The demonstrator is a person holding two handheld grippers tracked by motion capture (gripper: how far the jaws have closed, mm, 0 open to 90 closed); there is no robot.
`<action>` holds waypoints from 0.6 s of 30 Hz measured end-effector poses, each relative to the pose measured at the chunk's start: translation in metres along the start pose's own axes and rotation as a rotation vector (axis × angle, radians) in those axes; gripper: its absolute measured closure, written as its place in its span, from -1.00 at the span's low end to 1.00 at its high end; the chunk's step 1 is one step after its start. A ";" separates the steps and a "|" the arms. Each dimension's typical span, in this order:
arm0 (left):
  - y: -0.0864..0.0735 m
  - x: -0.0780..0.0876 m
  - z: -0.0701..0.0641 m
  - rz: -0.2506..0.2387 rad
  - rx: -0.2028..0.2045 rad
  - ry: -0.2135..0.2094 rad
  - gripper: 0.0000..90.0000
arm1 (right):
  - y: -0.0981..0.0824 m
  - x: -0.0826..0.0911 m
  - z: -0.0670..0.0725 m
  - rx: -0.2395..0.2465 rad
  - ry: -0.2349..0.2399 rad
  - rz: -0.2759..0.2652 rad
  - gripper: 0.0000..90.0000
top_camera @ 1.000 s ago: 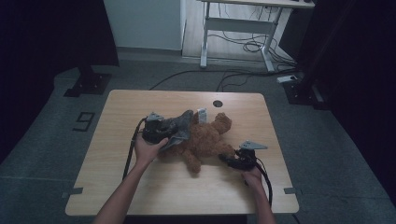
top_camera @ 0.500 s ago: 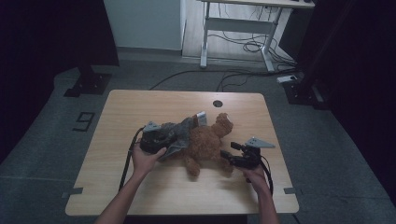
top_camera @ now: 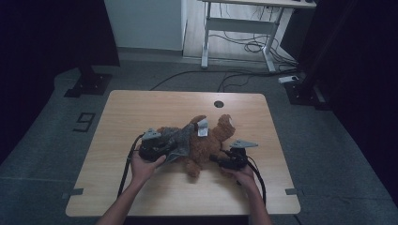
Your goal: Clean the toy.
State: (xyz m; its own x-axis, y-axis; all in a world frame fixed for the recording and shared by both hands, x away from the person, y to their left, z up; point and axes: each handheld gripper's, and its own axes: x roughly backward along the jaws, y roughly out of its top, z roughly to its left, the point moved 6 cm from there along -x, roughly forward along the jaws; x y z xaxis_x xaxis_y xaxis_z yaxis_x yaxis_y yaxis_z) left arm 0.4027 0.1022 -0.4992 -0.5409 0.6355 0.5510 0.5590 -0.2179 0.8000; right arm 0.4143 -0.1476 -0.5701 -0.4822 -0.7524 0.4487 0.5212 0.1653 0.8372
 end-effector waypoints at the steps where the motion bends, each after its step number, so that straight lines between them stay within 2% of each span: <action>1: 0.004 0.000 -0.002 0.011 -0.011 0.005 0.70 | -0.001 -0.001 0.001 0.000 0.000 -0.002 0.25; 3: 0.015 0.000 -0.011 0.017 -0.029 -0.008 0.70 | -0.002 -0.002 0.002 0.007 0.001 0.003 0.29; 6: 0.028 -0.009 -0.033 0.014 -0.063 -0.045 0.70 | -0.003 -0.003 0.003 0.017 0.005 0.008 0.31; 8: 0.035 -0.022 -0.052 0.022 -0.094 -0.065 0.70 | -0.003 -0.003 0.004 0.026 -0.001 0.012 0.32; 11: 0.040 -0.046 -0.078 0.041 -0.110 -0.105 0.69 | -0.003 -0.002 0.004 0.040 -0.007 0.010 0.33; 12: 0.040 -0.056 -0.085 0.056 -0.120 -0.105 0.69 | -0.004 -0.002 0.004 0.047 -0.006 0.012 0.34; 15: 0.036 -0.082 -0.093 0.098 -0.144 -0.063 0.68 | -0.005 -0.001 0.003 0.052 -0.005 0.001 0.37; 18: 0.033 -0.087 -0.090 0.092 -0.134 -0.053 0.69 | -0.007 0.001 0.000 0.038 -0.005 0.006 0.40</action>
State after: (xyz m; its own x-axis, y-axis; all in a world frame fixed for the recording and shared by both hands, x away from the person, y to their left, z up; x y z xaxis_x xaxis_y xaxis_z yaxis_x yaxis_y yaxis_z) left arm 0.4117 -0.0266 -0.4996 -0.4554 0.6459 0.6127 0.5136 -0.3715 0.7734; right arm 0.4104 -0.1490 -0.5752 -0.4827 -0.7479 0.4557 0.4972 0.1944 0.8456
